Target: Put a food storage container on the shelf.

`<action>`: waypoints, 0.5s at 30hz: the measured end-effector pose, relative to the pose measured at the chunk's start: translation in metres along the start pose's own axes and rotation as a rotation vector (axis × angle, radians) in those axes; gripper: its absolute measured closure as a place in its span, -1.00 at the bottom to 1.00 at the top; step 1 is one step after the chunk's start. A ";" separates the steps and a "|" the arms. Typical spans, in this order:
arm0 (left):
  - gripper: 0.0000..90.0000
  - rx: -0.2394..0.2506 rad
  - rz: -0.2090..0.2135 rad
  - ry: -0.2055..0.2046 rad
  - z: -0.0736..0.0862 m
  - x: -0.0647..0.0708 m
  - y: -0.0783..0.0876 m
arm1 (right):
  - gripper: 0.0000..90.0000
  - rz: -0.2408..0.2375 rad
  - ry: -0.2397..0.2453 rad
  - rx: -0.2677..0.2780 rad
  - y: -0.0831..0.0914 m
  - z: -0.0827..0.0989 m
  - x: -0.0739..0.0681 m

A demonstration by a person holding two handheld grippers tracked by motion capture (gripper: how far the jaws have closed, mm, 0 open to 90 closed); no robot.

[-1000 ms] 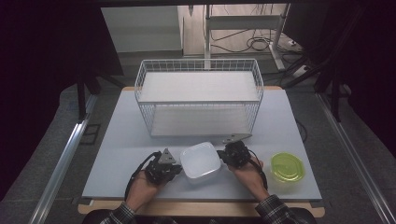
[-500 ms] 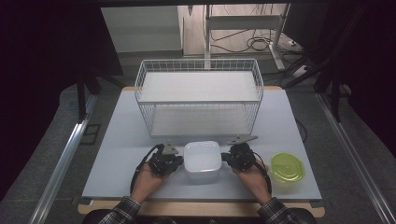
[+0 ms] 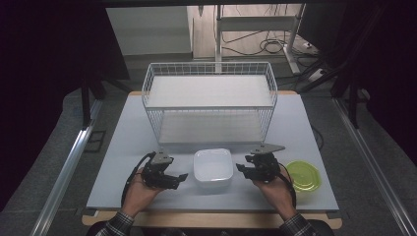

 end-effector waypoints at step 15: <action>-0.87 0.031 0.057 0.018 -0.017 0.006 -0.002 | -0.50 -0.156 -0.008 0.015 -0.001 -0.011 -0.016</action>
Point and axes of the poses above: each handheld gripper's, and its own axes: y roughly backward along the jaws, z roughly out of its underside, x roughly to its right, the point moved 9 cm from there along -y, roughly forward along the jaws, and after that the axes turned 9 degrees about -y, right-handed, at the moved point
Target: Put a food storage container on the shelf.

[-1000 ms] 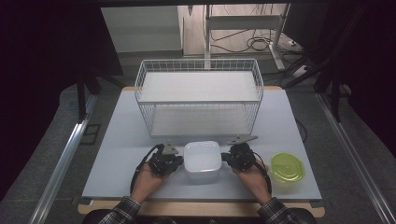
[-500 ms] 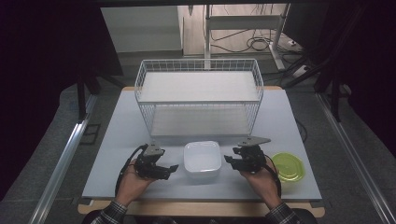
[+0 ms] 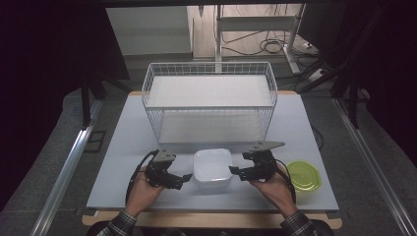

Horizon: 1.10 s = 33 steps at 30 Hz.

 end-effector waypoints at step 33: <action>0.05 -0.062 0.226 0.179 -0.015 0.028 -0.007 | 0.39 -0.115 -0.219 -0.163 0.000 0.011 -0.016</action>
Point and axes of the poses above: each handheld gripper's, and its own axes: y roughly backward along the jaws, z roughly out of its underside, x roughly to its right, the point moved 9 cm from there along -y, roughly forward along the jaws, and after that the axes turned 9 degrees about -y, right-handed, at the moved point
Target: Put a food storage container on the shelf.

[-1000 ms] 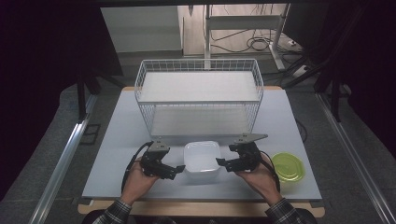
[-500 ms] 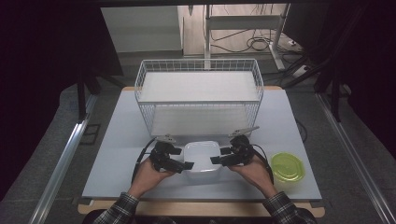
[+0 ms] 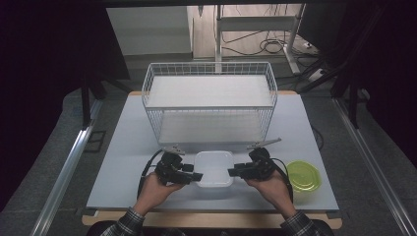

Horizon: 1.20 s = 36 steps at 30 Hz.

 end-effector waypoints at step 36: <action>0.75 0.166 -0.153 0.044 -0.026 -0.007 0.028 | 0.76 0.087 0.038 0.226 0.019 -0.023 -0.016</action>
Point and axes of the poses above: each handheld gripper's, and its own axes: y roughly backward along the jaws, z roughly out of its underside, x roughly to its right, the point moved 9 cm from there along -y, roughly forward along the jaws, and after that the axes turned 9 degrees about -y, right-handed, at the moved point
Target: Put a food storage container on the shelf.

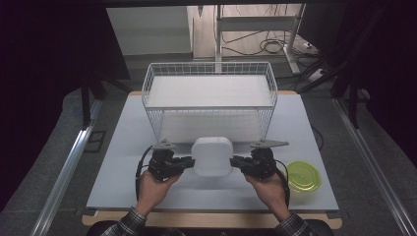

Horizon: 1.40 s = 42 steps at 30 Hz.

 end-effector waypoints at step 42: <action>0.76 0.130 -0.061 -0.086 -0.124 -0.026 0.067 | 0.76 -0.047 0.076 0.145 0.032 -0.130 -0.035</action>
Point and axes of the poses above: each handheld gripper's, and its own axes: y roughly backward along the jaws, z roughly out of its underside, x roughly to its right, the point moved 9 cm from there along -y, roughly forward along the jaws, and after that the axes turned 9 degrees about -y, right-handed, at the moved point
